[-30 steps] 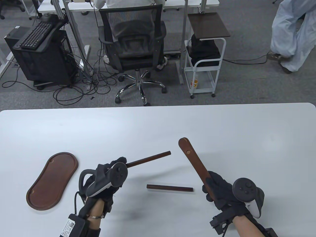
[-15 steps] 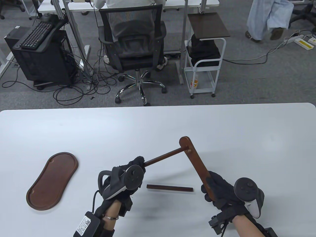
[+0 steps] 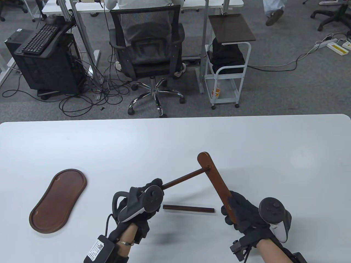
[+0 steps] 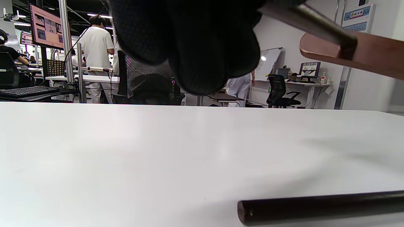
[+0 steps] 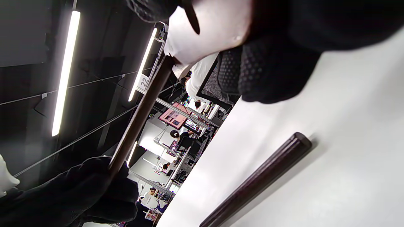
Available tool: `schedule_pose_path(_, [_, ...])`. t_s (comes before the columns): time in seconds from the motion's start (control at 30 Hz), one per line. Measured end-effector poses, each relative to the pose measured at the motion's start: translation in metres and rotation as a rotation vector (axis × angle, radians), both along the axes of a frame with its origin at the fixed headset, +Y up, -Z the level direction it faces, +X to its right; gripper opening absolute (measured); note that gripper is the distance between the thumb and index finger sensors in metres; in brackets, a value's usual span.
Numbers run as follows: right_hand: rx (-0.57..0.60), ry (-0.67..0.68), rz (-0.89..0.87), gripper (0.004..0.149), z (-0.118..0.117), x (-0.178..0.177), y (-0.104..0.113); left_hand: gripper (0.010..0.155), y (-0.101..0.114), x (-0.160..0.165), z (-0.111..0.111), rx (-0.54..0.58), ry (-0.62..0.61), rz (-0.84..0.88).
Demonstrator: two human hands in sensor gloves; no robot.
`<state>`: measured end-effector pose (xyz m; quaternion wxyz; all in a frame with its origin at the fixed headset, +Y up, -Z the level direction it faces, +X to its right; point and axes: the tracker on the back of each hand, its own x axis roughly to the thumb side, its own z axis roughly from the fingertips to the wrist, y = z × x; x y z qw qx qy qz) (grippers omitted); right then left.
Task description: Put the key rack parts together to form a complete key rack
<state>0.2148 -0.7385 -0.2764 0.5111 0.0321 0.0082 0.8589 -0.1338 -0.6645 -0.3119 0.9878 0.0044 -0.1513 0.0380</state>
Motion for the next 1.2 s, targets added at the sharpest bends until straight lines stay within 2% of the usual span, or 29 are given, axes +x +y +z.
schedule_pose_path(0.17, [0.01, 0.009, 0.041, 0.059, 0.0, -0.001, 0.0, 0.053, 0.002, 0.0, 0.001, -0.011, -0.014, 0.018])
schedule_pose_path(0.33, [0.02, 0.024, 0.053, 0.06, 0.0, -0.001, 0.001, 0.053, 0.008, 0.0, 0.003, -0.012, -0.058, 0.133])
schedule_pose_path(0.7, [0.045, 0.075, 0.139, 0.062, 0.001, -0.004, 0.005, 0.052, 0.022, -0.007, 0.011, 0.136, -0.049, 0.296])
schedule_pose_path(1.03, [0.099, 0.075, 0.208, 0.062, 0.004, -0.012, 0.006, 0.051, 0.024, -0.005, 0.012, 0.076, -0.076, 0.368])
schedule_pose_path(1.2, [0.173, 0.071, 0.293, 0.062, 0.006, -0.011, 0.012, 0.05, 0.025, -0.001, 0.015, 0.102, -0.076, 0.332])
